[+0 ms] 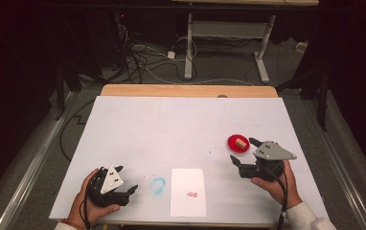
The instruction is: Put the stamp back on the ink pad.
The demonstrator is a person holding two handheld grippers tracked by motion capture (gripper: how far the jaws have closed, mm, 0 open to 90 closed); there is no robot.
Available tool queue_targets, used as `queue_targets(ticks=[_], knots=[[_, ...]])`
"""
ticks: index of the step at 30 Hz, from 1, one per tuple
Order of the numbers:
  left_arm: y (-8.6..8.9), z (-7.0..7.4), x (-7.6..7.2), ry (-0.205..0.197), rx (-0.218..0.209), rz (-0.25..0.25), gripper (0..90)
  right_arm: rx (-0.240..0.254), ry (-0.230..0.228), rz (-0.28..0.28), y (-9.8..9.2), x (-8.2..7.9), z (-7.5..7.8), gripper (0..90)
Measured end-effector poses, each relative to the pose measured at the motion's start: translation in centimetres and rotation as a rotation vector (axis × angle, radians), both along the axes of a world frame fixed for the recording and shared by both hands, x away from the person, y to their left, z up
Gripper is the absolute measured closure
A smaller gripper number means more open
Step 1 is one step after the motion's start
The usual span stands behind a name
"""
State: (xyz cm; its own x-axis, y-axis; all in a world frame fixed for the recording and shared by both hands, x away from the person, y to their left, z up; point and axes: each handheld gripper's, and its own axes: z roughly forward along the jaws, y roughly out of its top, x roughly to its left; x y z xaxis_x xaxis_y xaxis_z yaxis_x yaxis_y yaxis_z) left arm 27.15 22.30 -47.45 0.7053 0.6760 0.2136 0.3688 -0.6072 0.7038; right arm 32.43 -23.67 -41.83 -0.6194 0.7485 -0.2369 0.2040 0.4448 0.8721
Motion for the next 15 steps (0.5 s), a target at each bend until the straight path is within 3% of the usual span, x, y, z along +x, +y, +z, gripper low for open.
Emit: queue_targets(ticks=[9, 15], knots=[[-0.1, 0.1, -0.2, -0.005, -0.004, -0.001, 20.2, 0.000, -0.039, 0.008, -0.8, -2.7, -0.2, 16.5], [-0.3, 0.3, -0.4, -0.013, -0.004, -0.010, 20.1, -0.005, -0.041, 0.006, -1.4, -4.0, -0.9, 16.5]])
